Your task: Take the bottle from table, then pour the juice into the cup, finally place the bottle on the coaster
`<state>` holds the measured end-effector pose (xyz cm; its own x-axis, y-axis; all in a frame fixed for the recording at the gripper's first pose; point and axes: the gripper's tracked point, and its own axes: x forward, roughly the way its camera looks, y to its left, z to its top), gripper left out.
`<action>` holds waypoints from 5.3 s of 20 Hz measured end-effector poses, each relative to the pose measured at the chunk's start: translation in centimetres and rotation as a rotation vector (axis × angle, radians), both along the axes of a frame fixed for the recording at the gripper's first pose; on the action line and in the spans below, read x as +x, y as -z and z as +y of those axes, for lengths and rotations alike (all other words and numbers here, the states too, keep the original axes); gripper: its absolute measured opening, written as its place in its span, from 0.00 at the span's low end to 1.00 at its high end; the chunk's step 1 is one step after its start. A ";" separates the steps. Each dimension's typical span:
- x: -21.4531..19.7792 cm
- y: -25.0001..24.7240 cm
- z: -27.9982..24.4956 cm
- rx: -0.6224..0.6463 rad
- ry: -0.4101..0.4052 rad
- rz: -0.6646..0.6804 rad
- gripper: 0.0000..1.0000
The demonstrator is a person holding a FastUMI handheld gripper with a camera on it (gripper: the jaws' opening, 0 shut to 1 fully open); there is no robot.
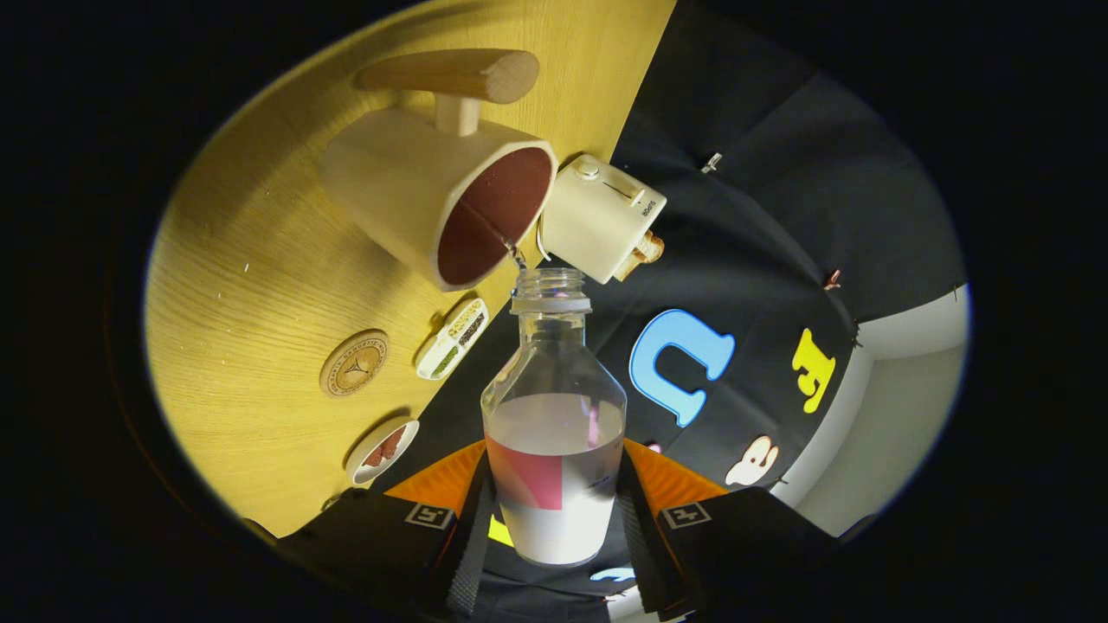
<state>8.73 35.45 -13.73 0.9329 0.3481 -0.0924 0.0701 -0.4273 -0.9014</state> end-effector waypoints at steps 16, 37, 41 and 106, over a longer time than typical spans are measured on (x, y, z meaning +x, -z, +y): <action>0.2 -2.3 2.1 -0.150 -0.187 -0.130 0.71; 0.8 -1.5 1.4 -0.114 -0.157 -0.080 0.71; 1.0 -0.8 -0.2 0.013 -0.064 0.006 0.72; 12.0 10.5 -6.3 2.083 0.352 0.637 0.77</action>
<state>20.75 29.16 -24.25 0.9677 0.2022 -0.1509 -0.1757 0.9693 0.1719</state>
